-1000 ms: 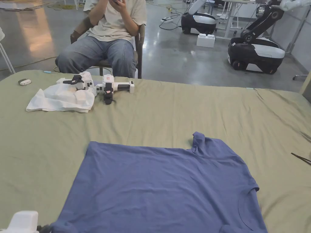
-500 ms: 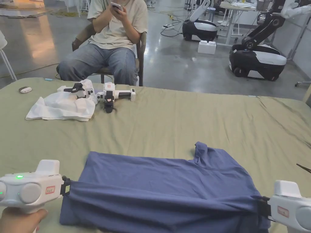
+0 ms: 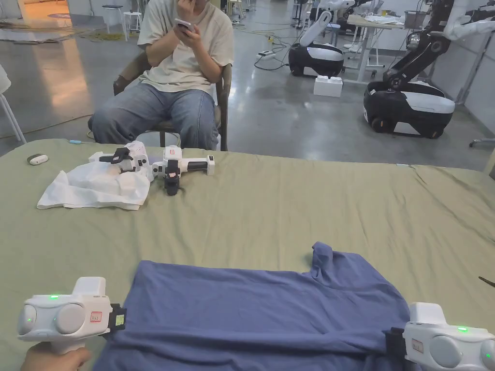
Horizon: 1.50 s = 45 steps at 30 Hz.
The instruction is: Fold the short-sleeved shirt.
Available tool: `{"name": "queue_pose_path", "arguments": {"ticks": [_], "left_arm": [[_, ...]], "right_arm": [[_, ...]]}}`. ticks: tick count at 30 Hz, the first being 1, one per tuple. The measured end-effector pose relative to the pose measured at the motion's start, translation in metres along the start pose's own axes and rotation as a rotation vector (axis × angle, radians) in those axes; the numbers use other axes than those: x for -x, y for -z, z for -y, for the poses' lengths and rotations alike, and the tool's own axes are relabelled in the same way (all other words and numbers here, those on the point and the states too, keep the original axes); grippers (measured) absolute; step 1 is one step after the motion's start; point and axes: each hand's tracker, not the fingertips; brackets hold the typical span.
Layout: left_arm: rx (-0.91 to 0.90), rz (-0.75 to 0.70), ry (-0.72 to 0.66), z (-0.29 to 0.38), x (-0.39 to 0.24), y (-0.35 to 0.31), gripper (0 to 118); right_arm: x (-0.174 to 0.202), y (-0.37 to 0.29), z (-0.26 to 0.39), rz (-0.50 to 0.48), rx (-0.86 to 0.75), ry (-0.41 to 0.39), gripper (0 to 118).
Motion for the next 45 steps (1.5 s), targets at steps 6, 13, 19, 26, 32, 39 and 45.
{"name": "queue_pose_path", "arguments": {"ticks": [6,13,19,26,32,39,45], "left_arm": [[-0.196,0.046,0.016,-0.001,-0.013,-0.051,65],[-0.496,0.024,0.083,0.024,-0.047,-0.130,57],[-0.675,0.018,0.098,0.052,-0.067,-0.182,9],[-0.746,-0.042,0.106,0.077,-0.069,-0.211,0],[-0.469,-0.052,0.081,0.077,-0.031,-0.156,0],[-0.069,0.020,0.055,0.068,0.008,-0.067,23],[0.130,-0.051,0.014,0.065,0.016,-0.017,70]], "right_arm": [[0.016,-0.062,-0.001,-0.028,-0.292,-0.011,63],[0.054,-0.140,0.025,-0.016,-0.587,0.058,61],[0.086,-0.187,0.041,0.015,-0.774,0.000,5],[0.100,-0.218,0.051,-0.007,-0.899,0.014,0],[0.100,-0.215,0.052,-0.028,-0.863,0.019,0],[0.091,-0.198,0.061,-0.006,-0.751,0.023,0],[0.079,-0.184,0.069,0.023,-0.666,0.021,0]]}}
